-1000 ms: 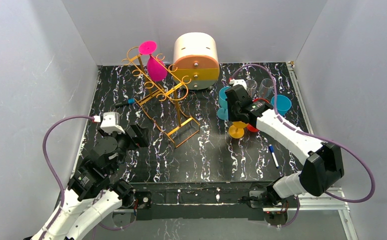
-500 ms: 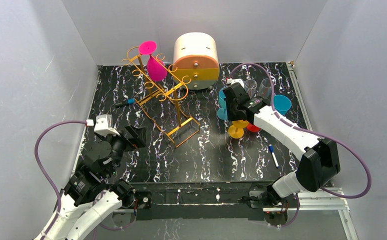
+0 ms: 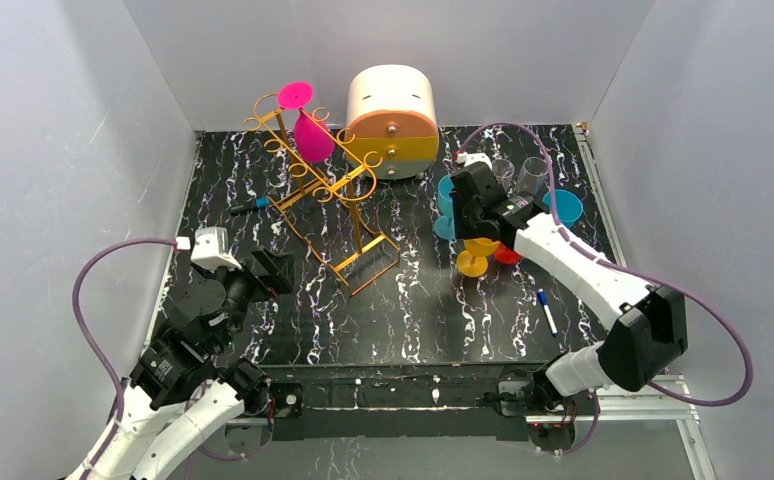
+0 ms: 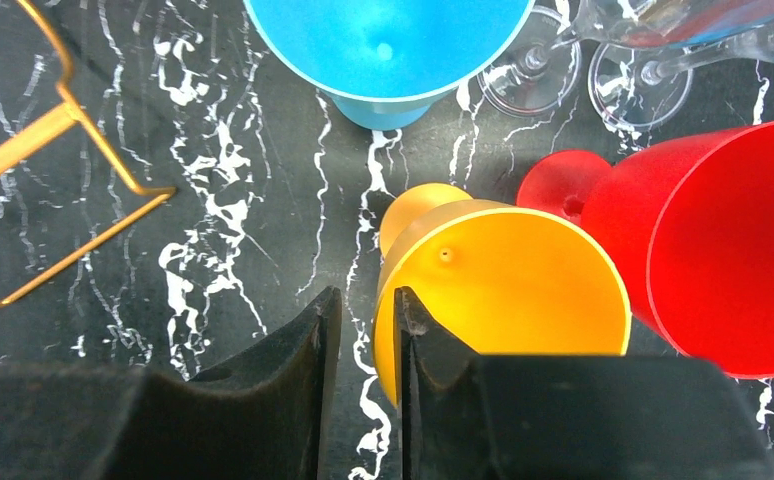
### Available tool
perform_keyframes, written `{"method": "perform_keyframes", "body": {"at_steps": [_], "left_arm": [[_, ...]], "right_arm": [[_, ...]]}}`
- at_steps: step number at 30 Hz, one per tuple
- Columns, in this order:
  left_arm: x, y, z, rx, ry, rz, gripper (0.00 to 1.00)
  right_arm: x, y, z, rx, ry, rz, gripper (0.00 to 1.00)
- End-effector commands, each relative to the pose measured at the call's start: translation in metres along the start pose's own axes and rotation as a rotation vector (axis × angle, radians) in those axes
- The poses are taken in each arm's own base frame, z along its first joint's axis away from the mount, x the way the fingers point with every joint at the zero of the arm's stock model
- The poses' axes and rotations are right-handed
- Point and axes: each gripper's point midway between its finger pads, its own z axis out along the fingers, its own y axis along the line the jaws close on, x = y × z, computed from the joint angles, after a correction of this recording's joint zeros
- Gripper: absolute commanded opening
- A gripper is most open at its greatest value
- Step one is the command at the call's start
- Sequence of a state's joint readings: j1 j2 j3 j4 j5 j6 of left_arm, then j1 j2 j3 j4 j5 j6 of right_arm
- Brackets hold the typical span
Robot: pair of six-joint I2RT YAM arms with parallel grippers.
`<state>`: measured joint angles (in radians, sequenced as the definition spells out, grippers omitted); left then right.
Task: Take the wine glass off the wine glass rack
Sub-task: Place the wine glass at the center of the board.
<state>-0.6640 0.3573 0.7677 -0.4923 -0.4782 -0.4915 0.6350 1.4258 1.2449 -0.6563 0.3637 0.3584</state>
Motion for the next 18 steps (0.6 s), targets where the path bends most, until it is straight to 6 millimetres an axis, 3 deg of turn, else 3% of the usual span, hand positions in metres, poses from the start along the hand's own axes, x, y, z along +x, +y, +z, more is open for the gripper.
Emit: {"method": "perform_keyframes", "body": {"at_steps": [1,5,11,18], "left_arm": [[-0.004,-0.002,0.002,-0.002,-0.01,-0.006,0.98],[-0.001,-0.002,0.003,-0.004,0.004,0.013,0.98],[0.008,-0.004,0.009,-0.015,0.06,0.044,0.98],[0.017,-0.007,0.013,-0.007,0.099,0.056,0.98]], "right_arm": [[-0.038,0.008,-0.039,-0.092,-0.129,0.033,0.35],[-0.055,0.018,-0.064,-0.176,-0.194,0.057,0.43],[-0.099,0.029,-0.11,-0.295,-0.379,0.147,0.52],[-0.155,0.07,-0.151,-0.53,-0.507,0.222,0.59]]}}
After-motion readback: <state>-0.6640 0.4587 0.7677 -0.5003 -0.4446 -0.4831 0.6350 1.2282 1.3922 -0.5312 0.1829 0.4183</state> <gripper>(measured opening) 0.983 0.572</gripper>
